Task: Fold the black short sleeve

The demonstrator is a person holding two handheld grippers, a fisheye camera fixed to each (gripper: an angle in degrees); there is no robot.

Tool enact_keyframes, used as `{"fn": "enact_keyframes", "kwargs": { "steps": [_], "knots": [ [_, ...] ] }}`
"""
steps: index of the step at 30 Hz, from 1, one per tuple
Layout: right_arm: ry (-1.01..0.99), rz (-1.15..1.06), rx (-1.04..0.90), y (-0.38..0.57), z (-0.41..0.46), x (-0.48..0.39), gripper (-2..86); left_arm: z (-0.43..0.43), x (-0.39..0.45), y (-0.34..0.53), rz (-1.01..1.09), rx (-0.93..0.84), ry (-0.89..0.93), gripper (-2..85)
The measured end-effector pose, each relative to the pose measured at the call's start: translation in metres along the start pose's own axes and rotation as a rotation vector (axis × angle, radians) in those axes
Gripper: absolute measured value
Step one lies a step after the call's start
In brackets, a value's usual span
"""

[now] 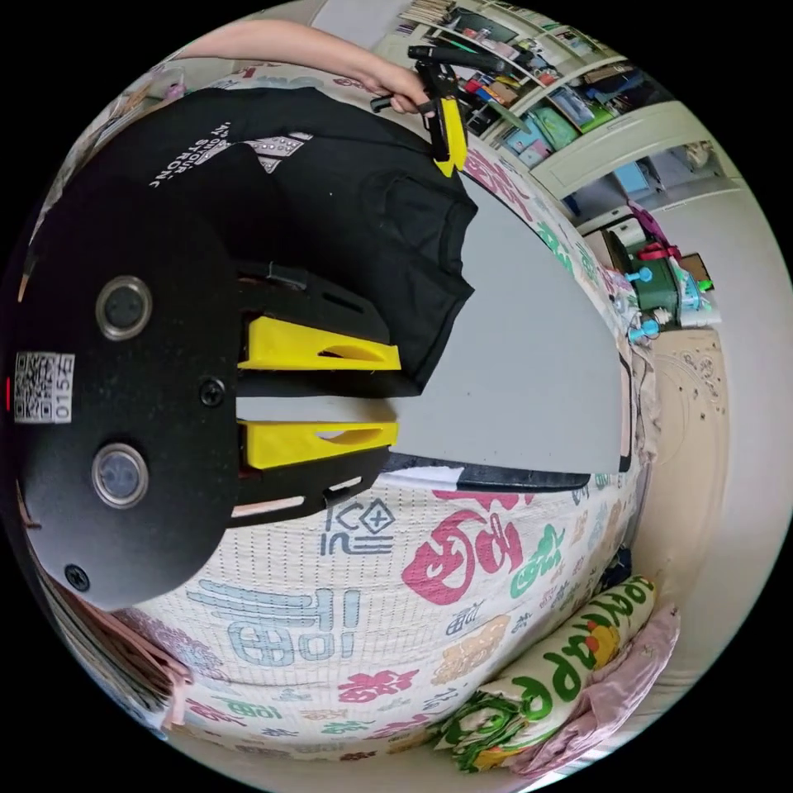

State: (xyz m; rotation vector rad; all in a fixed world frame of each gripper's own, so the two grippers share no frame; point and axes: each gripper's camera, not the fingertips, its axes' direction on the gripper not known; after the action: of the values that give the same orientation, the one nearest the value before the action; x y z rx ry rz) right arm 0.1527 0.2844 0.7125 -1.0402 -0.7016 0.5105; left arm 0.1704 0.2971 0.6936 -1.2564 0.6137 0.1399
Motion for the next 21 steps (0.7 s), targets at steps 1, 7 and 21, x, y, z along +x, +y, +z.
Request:
{"fn": "enact_keyframes", "kwargs": {
  "steps": [1, 7, 21],
  "knots": [
    [0.005, -0.021, -0.003, 0.002, -0.003, -0.006, 8.5, -0.005, 0.000, -0.004, 0.013, 0.003, 0.016, 11.1],
    [0.011, -0.069, -0.008, 0.018, -0.023, -0.035, 4.8, -0.031, 0.010, -0.015, 0.035, 0.021, -0.083, 10.2],
    [0.077, -0.126, 0.002, 0.070, -0.082, -0.095, 2.3, -0.035, 0.009, -0.018, 0.093, 0.010, -0.017, 1.6]
  ]
}}
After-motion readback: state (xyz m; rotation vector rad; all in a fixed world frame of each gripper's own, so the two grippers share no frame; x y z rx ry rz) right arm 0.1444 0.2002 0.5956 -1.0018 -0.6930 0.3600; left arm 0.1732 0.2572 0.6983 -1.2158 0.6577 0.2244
